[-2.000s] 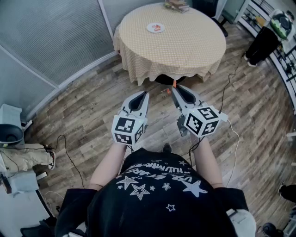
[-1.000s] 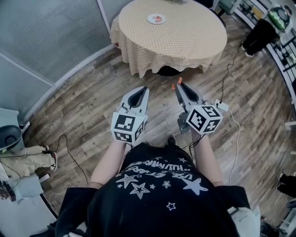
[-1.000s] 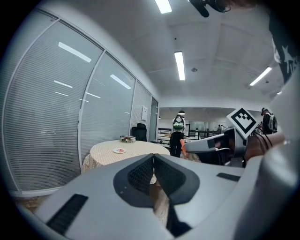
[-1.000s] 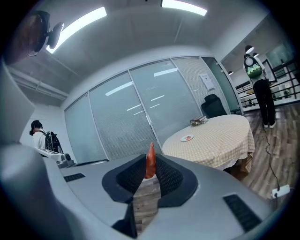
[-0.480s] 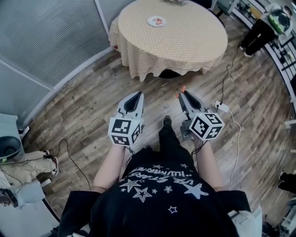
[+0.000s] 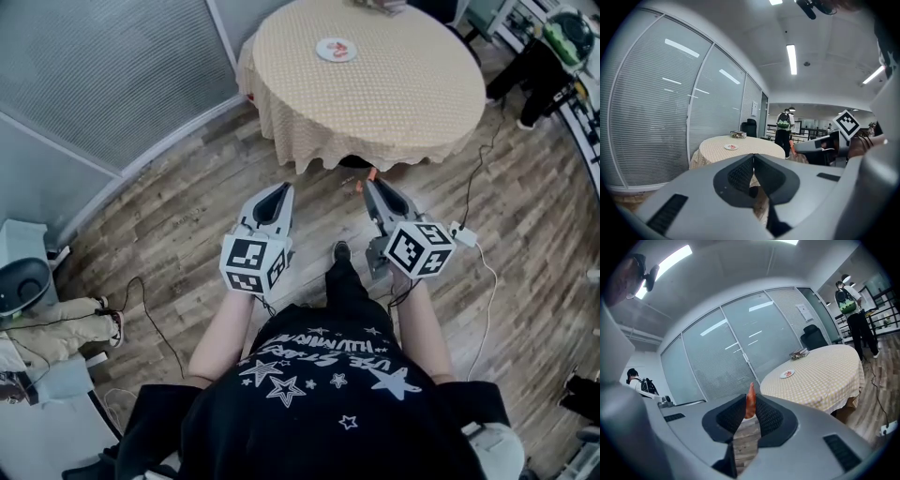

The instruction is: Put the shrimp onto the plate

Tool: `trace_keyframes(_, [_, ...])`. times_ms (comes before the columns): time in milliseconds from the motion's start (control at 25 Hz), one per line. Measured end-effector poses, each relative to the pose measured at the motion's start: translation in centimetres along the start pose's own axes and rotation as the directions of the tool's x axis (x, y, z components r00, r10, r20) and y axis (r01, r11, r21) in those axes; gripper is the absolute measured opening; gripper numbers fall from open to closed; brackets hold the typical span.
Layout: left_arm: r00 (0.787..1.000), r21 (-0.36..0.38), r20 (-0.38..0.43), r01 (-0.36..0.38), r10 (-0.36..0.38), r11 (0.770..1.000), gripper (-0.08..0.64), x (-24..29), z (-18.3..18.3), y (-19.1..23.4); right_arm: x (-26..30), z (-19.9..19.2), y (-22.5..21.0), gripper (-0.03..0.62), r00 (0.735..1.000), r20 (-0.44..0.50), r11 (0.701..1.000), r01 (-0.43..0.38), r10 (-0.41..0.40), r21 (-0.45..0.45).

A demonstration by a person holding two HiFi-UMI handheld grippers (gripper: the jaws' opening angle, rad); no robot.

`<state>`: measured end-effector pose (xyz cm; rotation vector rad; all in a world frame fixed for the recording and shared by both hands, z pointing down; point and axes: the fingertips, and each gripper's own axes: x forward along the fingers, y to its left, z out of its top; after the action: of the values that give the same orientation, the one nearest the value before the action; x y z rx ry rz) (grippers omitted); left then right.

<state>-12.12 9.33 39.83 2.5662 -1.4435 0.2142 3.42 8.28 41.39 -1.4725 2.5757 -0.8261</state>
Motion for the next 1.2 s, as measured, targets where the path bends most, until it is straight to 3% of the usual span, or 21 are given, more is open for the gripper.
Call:
trace_keyframes(880, [0.995,0.022,-0.084,-0.044,0.046,0.999,0.009,18.8,2.8,1.3,10.9,8.8,-14.9,0.067,0.998,-0.036,0.997,-0.043,0.045,0.065])
trace_keyframes(1200, [0.995,0.024,-0.076,-0.058,0.06,0.998,0.009,23.0,3.8,0.3,12.6,10.9,-19.0,0.067,0.998,-0.031,0.995,-0.058,0.06,0.081])
